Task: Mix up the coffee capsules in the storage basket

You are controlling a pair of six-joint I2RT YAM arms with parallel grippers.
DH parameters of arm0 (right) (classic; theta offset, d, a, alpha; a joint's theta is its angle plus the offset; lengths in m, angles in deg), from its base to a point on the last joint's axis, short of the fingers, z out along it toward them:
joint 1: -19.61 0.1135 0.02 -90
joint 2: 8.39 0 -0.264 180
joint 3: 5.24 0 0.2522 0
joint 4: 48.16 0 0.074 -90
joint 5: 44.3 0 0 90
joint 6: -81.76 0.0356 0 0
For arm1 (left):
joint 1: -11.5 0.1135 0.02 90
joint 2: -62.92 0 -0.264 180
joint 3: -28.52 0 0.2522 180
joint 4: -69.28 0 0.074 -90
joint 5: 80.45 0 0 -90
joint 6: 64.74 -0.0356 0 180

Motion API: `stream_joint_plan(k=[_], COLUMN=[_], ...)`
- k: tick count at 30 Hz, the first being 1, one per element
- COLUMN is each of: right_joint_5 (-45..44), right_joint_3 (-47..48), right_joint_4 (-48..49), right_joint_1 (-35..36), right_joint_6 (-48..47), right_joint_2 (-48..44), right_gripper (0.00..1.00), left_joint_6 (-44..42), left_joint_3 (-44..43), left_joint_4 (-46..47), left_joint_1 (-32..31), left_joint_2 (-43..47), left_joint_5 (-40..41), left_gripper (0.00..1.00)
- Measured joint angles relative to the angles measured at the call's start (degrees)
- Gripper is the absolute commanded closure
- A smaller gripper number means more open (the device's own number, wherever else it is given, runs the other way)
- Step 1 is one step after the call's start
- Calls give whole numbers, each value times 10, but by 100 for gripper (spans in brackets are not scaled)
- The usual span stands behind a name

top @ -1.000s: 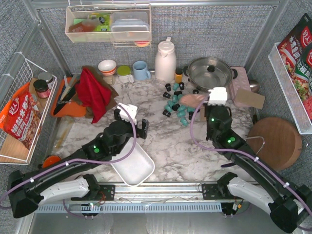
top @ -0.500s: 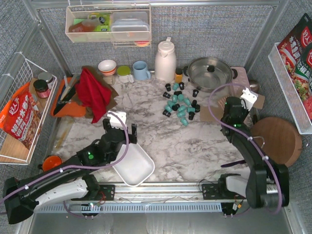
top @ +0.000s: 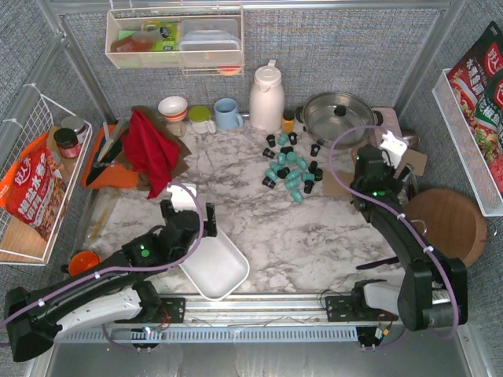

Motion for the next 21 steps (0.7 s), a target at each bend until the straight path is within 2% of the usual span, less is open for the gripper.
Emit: stream_joint_plan(k=[4, 11, 21], right_joint_5=[-31, -48, 106], right_joint_3=[0, 0, 14], right_joint_4=[26, 40, -21], right_joint_1=[61, 65, 246], right_joint_6=[-65, -97, -101], right_joint_2=[-6, 14, -49], right_gripper=[1, 1, 4], left_joint_6=[46, 98, 262], left_joint_3=[-2, -9, 11], left_joint_4=[-45, -86, -206], left_joint_1=[0, 0, 0], left_joint_2=[3, 28, 73], left_joint_5=[9, 17, 25], left_gripper=[1, 1, 1])
